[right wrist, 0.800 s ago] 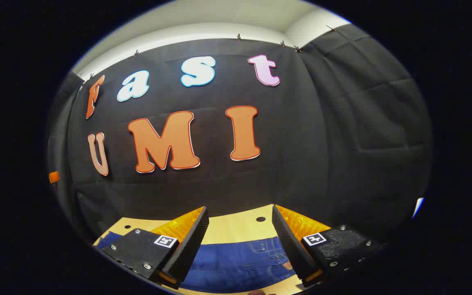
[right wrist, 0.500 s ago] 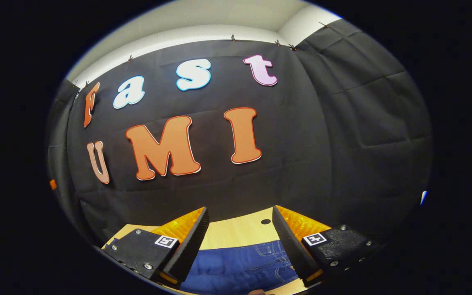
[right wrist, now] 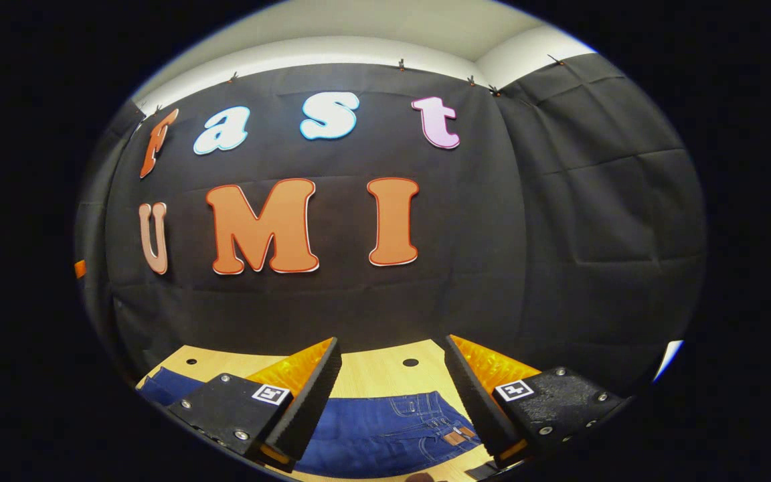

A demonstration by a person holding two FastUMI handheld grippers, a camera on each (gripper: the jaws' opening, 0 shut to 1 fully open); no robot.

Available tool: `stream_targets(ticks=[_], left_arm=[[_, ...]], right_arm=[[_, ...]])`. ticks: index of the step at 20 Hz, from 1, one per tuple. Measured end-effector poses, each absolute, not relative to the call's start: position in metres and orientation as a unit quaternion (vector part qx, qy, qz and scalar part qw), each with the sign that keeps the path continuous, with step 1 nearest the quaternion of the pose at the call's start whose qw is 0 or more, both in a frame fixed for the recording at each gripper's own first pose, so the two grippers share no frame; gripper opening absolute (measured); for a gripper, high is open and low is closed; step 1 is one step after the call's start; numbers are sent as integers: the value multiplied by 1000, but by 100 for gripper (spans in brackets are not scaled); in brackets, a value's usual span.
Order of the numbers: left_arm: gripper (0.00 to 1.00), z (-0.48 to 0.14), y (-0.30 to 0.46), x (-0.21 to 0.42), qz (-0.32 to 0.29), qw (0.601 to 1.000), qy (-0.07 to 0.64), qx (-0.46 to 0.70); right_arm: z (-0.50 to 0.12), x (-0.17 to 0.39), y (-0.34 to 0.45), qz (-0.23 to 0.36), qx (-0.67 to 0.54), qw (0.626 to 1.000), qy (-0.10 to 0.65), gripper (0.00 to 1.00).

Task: Grasp the waist and the cuffs of the jeans and fold them to make the two legs overlap; first hold the waist and fold one-third of the jeans toward the cuffs, then hold the cuffs and fold the remaining one-third in the same direction to finish folding.

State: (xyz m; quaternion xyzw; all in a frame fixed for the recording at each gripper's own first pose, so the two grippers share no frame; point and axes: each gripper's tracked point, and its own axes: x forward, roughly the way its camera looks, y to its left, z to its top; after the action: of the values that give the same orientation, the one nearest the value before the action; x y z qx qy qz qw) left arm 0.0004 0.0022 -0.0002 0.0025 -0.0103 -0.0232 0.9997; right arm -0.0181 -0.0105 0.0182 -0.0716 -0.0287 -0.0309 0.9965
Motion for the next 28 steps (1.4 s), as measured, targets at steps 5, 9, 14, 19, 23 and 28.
stream_targets(ticks=[5,9,14,19,23,28], left_arm=[[94,1,4,-4,-20,1000,-14,13],[94,5,7,-8,-10,1000,-15,22],[94,-3,13,-12,-11,999,2,45],[94,-33,41,-11,5,991,24,133],[97,-85,63,-5,3,969,77,234],[100,-148,75,2,-38,928,144,342]], right_arm=[[26,-22,-19,-33,-82,995,-33,96],[23,-17,-11,-27,-83,996,-31,96],[7,-14,10,-4,-101,995,-16,96],[-11,-2,28,15,-97,995,8,96],[-33,8,47,37,-86,995,33,96],[-71,20,71,63,-97,991,72,96]])
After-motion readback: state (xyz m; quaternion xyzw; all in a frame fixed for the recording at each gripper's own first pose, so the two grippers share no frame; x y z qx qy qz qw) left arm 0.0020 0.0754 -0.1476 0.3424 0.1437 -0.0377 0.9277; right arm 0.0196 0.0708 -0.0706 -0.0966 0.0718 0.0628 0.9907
